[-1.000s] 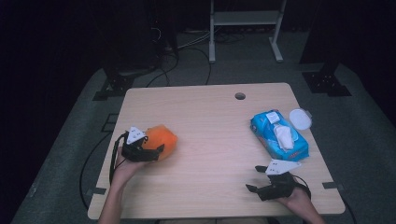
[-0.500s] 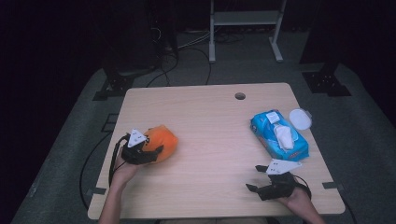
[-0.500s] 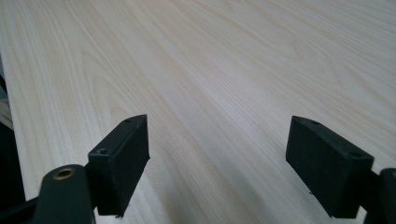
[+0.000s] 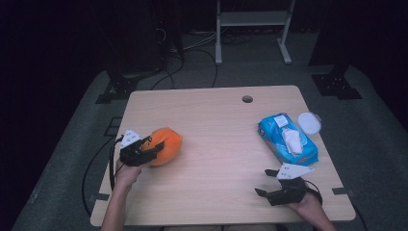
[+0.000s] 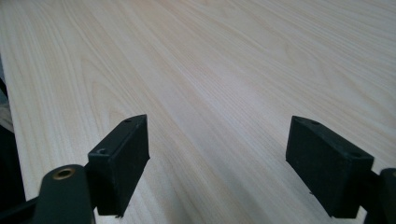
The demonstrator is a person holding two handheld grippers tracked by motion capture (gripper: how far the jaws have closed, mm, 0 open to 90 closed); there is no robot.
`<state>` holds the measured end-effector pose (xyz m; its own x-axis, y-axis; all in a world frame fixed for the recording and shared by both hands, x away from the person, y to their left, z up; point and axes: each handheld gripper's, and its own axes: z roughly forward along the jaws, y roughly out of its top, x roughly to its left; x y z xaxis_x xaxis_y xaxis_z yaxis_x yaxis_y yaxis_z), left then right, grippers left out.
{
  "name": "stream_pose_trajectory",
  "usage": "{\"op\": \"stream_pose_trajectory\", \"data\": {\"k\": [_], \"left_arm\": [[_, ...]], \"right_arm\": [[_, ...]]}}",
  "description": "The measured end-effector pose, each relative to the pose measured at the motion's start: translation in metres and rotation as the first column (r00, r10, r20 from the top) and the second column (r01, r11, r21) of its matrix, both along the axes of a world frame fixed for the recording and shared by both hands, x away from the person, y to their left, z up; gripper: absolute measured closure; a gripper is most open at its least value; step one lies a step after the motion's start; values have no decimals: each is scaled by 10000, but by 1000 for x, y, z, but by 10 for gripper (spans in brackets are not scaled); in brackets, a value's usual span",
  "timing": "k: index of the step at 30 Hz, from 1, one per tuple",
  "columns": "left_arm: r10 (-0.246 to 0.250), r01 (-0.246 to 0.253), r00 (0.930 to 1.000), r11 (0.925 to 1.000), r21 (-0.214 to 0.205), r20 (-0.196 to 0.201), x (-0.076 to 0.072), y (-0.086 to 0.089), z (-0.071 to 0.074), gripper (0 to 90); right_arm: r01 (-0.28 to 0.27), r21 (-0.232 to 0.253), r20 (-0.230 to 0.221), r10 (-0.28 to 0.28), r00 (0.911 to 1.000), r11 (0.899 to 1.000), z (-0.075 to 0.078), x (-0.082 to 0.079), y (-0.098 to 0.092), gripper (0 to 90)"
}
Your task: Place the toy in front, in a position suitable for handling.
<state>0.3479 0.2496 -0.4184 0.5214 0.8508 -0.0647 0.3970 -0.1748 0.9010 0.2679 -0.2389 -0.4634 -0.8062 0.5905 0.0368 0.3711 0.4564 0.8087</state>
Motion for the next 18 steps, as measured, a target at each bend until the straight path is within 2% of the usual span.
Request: {"op": "stream_pose_trajectory", "data": {"k": [2,4,6,11,14,16,18], "left_arm": [[100,-99,9999,9998,-185,60,-1,3,2,428],[52,-45,9999,9980,-623,110,-1,5,4,428],[-20,42,9997,9961,-882,249,-4,5,9,427],[-574,639,9956,9940,-891,736,-12,-8,24,424],[-1090,1151,9903,9909,-693,863,-16,-22,30,425],[-1417,1475,9860,9870,-644,878,-19,-32,33,424],[-1781,1854,9802,9791,-833,870,-21,-42,34,424]], "right_arm": [[9,27,14,-9,10000,10000,0,0,0,202],[22,14,13,-22,10000,10000,-1,0,0,202],[49,5,18,-49,10000,10000,0,0,-1,202],[150,59,75,-150,9999,9999,1,1,-2,202],[180,50,40,-181,9998,9998,1,2,-4,202],[205,47,70,-206,9998,9998,1,2,-4,202],[234,61,127,-235,9996,9997,2,1,-5,202]]}}
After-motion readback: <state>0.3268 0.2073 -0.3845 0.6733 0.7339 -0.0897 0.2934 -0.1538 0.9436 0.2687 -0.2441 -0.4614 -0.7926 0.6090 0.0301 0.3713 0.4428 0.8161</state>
